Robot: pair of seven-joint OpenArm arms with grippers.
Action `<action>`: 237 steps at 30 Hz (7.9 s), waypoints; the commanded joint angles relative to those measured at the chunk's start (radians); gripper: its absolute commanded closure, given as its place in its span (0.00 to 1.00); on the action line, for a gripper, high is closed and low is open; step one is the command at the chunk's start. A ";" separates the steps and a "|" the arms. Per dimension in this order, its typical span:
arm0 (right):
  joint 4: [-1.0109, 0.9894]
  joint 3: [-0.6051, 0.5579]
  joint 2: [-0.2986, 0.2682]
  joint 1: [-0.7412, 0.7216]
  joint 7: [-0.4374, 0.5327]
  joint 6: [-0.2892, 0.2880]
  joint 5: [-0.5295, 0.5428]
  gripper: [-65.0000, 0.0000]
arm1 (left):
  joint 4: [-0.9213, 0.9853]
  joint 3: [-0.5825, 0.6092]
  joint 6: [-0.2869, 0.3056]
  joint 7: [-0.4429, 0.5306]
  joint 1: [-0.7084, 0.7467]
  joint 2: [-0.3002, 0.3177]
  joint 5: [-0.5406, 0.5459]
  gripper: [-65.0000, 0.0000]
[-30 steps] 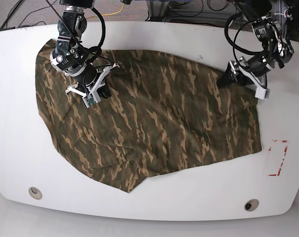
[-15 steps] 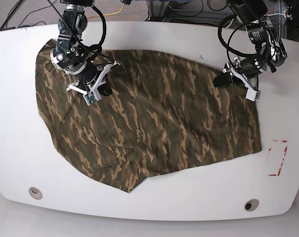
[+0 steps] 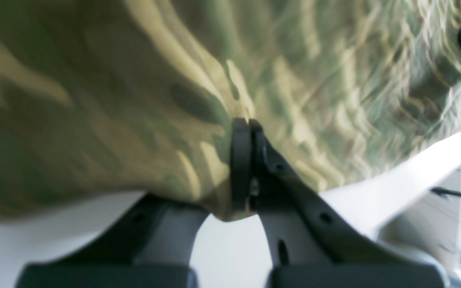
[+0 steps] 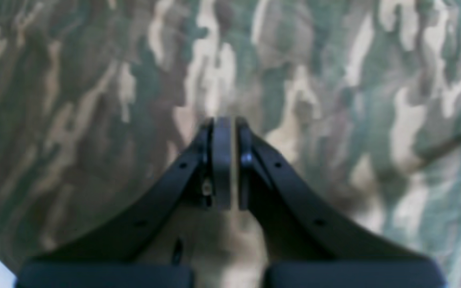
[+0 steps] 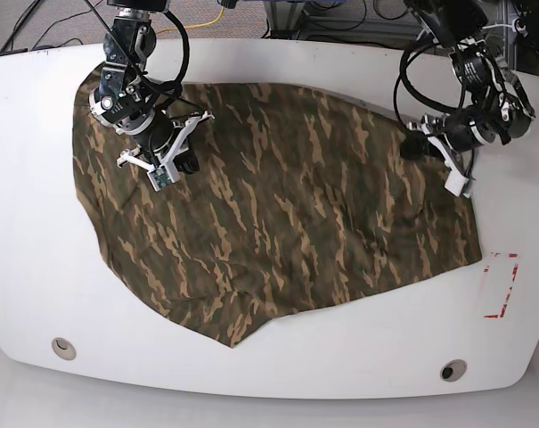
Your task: Layout the t-shirt on the table in an organized manner, then fold the t-shirt properly
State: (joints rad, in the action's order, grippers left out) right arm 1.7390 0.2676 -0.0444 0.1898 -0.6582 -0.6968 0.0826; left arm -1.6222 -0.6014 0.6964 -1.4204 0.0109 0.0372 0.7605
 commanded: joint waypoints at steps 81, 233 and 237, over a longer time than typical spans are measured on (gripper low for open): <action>0.013 -0.003 0.001 -0.011 0.025 -0.001 0.019 0.96 | 0.494 0.443 -0.175 0.283 -0.262 0.108 0.193 0.27; 0.025 -0.003 -0.001 -0.019 0.025 -0.001 0.019 0.96 | 0.210 0.440 -0.452 0.313 -0.207 0.209 0.297 1.00; 0.049 -0.004 0.004 -0.062 0.019 -0.001 0.019 0.96 | 0.185 0.438 -0.452 0.313 -0.164 0.212 0.297 1.00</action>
State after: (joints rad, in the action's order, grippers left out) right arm 1.7535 0.2626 -0.0395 0.1661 -0.6670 -0.6975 0.0822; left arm -1.3972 -0.1608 0.2348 -1.1179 -0.1448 0.2420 1.0294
